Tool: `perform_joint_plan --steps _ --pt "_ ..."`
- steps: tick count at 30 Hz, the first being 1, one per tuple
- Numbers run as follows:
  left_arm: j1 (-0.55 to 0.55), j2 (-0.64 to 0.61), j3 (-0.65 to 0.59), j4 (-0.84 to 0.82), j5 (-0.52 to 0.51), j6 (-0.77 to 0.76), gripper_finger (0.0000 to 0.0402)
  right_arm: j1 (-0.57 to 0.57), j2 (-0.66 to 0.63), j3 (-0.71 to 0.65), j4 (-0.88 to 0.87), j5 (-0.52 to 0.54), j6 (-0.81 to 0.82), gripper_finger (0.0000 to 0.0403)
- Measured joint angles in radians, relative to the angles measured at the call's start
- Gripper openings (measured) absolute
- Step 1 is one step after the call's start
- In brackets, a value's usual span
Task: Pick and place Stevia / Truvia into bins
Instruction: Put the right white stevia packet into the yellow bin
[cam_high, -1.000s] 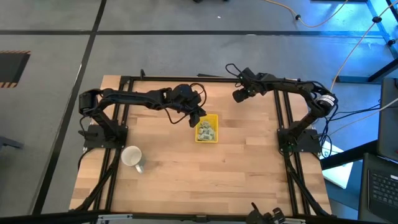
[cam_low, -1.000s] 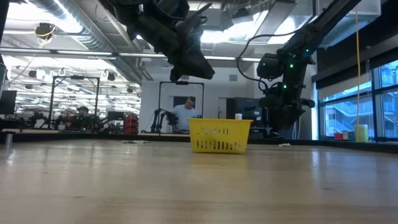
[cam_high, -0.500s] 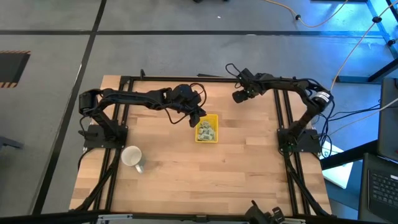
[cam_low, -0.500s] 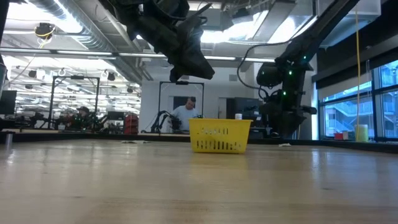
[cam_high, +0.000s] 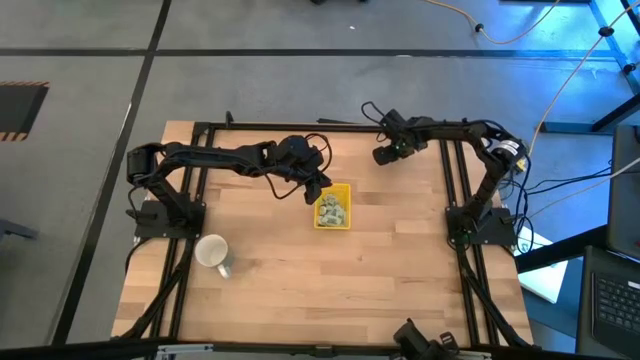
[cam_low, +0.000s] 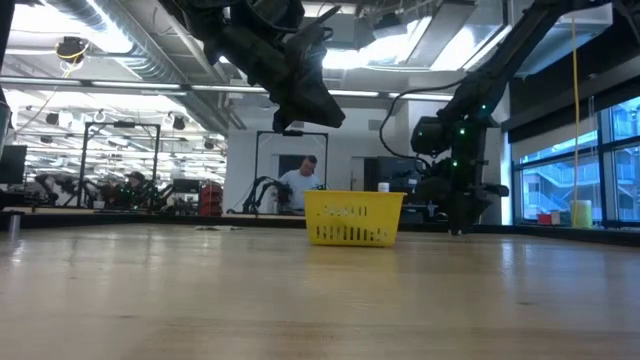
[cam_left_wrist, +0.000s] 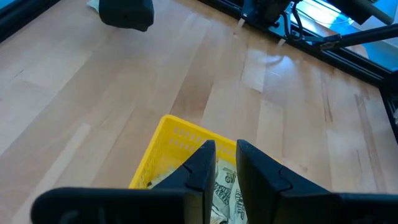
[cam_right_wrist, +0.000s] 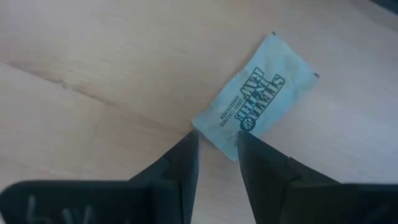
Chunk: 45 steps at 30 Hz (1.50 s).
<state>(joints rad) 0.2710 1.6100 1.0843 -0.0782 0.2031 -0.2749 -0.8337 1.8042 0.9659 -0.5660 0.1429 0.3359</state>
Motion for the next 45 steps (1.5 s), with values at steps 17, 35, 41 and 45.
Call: perform_joint_plan --steps 17,35,41,45 --pt "-0.001 0.0 0.0 0.0 0.0 0.0 0.0059 -0.007 0.013 0.016 -0.024 -0.005 -0.079 0.0015" --pt "0.004 -0.044 0.0 -0.144 0.003 0.007 0.0059 0.1 -0.136 0.012 -0.071 -0.104 -0.107 0.0001" --pt "0.022 -0.112 0.0 -0.301 0.0 0.06 0.0059 0.256 -0.287 0.014 -0.063 -0.209 -0.079 0.0001" --pt "0.041 -0.16 0.0 -0.418 -0.003 0.061 0.0058 0.396 -0.358 0.013 -0.006 -0.258 -0.053 0.0001"
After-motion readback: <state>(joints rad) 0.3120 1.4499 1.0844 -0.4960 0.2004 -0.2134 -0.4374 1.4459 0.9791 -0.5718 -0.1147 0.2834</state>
